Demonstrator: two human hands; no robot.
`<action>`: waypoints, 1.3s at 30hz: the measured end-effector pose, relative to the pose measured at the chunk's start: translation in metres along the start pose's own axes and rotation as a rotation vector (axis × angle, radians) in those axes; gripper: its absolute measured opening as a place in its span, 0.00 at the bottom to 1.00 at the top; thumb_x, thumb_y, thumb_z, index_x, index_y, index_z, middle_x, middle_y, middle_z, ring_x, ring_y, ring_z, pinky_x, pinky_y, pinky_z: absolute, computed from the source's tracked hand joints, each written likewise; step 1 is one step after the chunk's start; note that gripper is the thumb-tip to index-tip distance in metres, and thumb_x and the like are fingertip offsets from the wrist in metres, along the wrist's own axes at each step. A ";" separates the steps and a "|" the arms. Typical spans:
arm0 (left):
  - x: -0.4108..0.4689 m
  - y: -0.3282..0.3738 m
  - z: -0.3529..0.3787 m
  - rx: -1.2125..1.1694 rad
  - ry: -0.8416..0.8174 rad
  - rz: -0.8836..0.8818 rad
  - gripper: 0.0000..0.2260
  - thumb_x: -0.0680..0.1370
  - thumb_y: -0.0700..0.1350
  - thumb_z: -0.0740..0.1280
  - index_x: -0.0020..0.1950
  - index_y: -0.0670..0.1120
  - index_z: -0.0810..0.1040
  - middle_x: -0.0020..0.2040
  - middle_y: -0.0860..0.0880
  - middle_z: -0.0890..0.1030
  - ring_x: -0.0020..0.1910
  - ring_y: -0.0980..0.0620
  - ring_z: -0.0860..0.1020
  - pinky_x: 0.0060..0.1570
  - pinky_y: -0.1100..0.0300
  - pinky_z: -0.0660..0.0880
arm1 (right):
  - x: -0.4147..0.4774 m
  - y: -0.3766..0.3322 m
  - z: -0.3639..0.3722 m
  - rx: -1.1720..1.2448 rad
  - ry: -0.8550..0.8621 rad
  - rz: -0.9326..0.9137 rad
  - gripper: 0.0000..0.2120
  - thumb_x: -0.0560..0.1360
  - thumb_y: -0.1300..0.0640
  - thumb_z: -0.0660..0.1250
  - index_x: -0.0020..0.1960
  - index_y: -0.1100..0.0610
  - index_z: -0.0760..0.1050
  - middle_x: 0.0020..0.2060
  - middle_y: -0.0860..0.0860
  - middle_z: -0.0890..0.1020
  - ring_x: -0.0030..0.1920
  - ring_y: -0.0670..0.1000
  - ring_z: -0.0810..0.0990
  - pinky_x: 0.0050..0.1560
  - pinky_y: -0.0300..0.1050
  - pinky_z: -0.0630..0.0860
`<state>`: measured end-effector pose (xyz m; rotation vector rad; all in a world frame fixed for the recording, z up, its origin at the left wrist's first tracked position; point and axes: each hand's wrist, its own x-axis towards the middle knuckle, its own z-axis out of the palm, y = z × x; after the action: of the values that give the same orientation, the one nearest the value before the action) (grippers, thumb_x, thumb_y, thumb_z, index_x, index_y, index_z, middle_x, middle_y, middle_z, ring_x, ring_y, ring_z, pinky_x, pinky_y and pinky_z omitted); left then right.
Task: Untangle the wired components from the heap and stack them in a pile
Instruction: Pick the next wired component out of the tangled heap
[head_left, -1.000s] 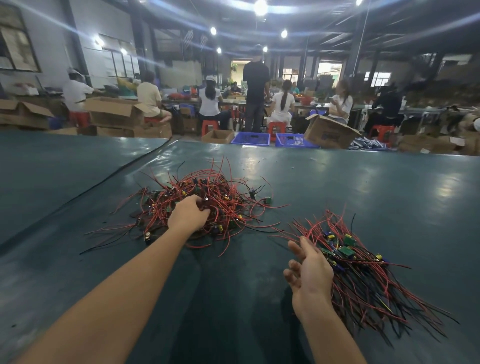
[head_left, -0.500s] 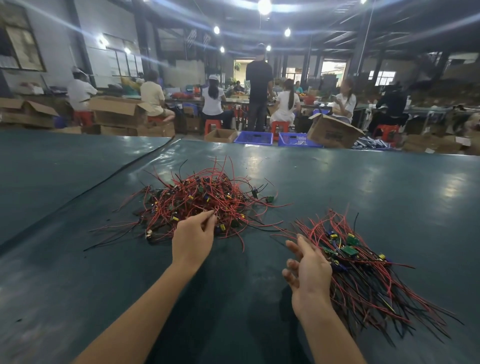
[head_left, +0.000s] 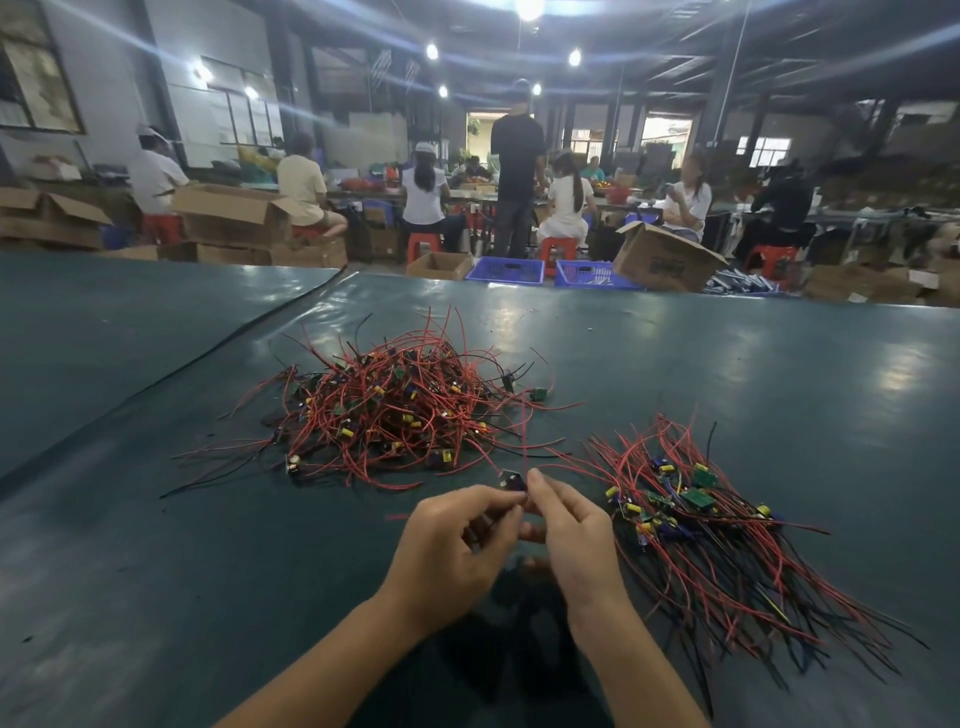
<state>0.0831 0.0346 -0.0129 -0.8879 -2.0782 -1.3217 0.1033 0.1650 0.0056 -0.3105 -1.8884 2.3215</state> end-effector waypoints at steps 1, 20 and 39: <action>-0.002 -0.001 0.001 0.002 -0.041 0.010 0.07 0.77 0.45 0.68 0.53 0.47 0.83 0.42 0.57 0.84 0.36 0.57 0.81 0.35 0.62 0.77 | -0.001 0.000 -0.001 -0.014 -0.004 0.004 0.09 0.77 0.52 0.68 0.50 0.57 0.82 0.39 0.52 0.85 0.34 0.47 0.83 0.35 0.47 0.78; 0.008 -0.001 -0.009 -0.575 -0.294 -0.772 0.21 0.70 0.54 0.76 0.60 0.53 0.76 0.48 0.45 0.85 0.39 0.44 0.85 0.26 0.61 0.77 | -0.003 -0.006 0.000 0.093 0.044 -0.011 0.13 0.76 0.54 0.70 0.35 0.57 0.83 0.27 0.52 0.80 0.29 0.50 0.79 0.30 0.45 0.79; 0.013 0.004 0.001 -0.948 -0.045 -0.974 0.19 0.68 0.53 0.73 0.54 0.44 0.78 0.35 0.49 0.80 0.28 0.53 0.76 0.28 0.63 0.73 | -0.001 -0.010 -0.005 0.322 -0.135 0.125 0.05 0.76 0.67 0.66 0.45 0.60 0.77 0.20 0.49 0.68 0.17 0.44 0.62 0.18 0.35 0.61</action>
<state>0.0777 0.0401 -0.0015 -0.1171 -1.9045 -2.9332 0.1056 0.1712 0.0145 -0.2461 -1.5483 2.7406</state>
